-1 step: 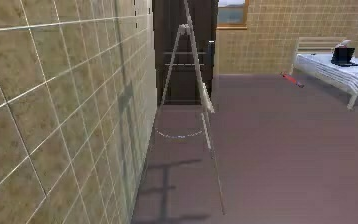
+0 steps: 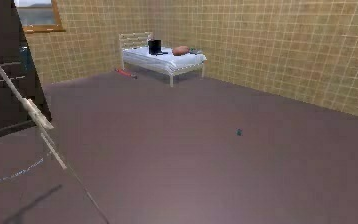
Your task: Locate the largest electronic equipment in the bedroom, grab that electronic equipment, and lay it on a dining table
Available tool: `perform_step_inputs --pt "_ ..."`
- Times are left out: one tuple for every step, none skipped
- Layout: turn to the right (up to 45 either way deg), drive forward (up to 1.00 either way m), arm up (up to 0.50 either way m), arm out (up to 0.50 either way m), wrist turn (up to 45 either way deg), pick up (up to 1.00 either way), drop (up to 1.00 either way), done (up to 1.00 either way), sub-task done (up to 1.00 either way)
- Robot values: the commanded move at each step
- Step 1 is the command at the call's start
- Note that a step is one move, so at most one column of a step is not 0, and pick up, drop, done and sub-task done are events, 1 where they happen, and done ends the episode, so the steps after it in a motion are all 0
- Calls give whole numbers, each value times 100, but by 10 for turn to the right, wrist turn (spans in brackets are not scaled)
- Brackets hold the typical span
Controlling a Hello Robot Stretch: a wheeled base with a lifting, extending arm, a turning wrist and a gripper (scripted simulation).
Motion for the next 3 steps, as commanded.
perform_step_inputs --pt "450 0 0 0 0 0 0 0 0" --pt "0 10 0 0 0 0 0 0 0" --pt "-450 0 0 0 0 0 0 0 0"
